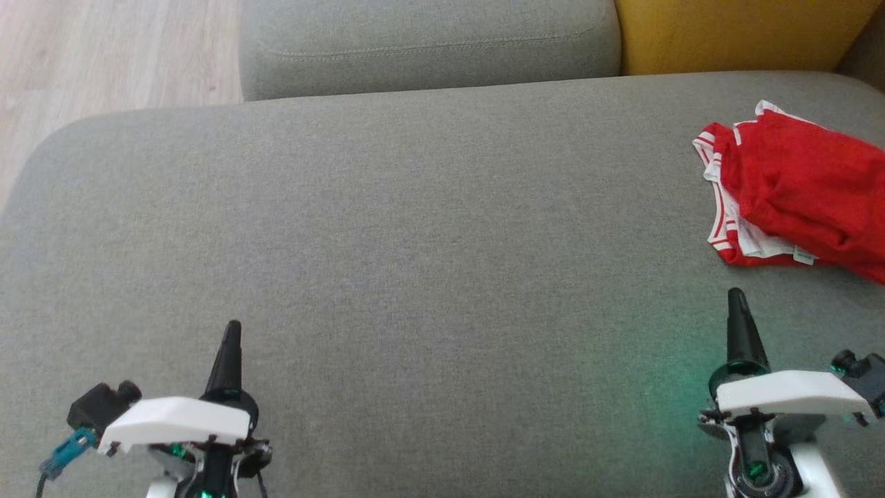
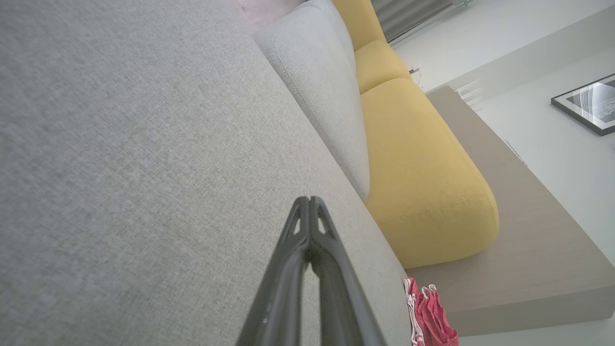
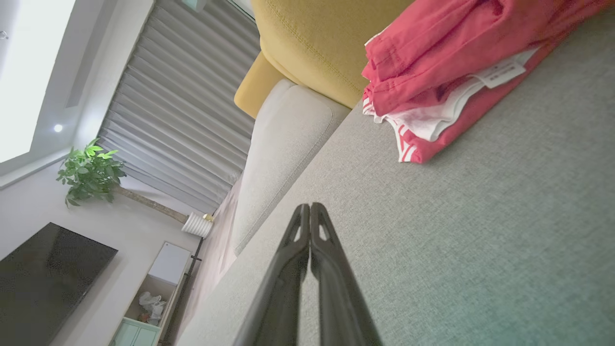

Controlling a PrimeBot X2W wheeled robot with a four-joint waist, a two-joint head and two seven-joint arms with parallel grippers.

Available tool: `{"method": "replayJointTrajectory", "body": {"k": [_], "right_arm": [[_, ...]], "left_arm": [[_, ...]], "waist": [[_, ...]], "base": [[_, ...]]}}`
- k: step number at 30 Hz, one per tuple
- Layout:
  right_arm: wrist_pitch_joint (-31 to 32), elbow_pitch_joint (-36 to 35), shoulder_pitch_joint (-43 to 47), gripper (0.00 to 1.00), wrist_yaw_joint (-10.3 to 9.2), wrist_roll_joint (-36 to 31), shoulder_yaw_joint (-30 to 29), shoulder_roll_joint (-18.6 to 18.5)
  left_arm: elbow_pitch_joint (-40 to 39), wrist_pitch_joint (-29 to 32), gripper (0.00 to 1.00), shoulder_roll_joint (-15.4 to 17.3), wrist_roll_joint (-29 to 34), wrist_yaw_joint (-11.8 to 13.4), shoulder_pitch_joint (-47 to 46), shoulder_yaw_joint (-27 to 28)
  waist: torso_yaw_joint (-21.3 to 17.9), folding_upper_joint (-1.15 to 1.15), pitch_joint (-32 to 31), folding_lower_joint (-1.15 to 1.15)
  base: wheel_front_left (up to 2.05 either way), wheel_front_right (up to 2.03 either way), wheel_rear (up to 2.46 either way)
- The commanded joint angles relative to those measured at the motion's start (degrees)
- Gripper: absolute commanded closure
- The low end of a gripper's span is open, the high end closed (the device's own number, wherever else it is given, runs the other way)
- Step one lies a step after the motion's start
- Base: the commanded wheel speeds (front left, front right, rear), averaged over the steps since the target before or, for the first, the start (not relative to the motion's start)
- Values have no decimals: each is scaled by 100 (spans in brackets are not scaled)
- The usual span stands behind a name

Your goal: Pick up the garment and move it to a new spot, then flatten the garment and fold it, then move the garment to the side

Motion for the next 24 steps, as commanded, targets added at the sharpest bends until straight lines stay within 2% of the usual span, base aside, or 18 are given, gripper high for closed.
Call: {"method": "replayJointTrajectory", "body": {"k": [1, 24], "right_arm": [[48, -227, -239, 100, 22, 229, 9, -98], [425, -302, -247, 100, 29, 1759, -212, -97]], "left_arm": [[-207, 55, 100, 85, -169, -39, -319, 168], [-240, 432, 100, 96, -1398, -121, -376, 515]], "waist": [[-2, 0, -6, 0], [-26, 0, -80, 0]], "base": [[0, 0, 0], [0, 0, 0]]}}
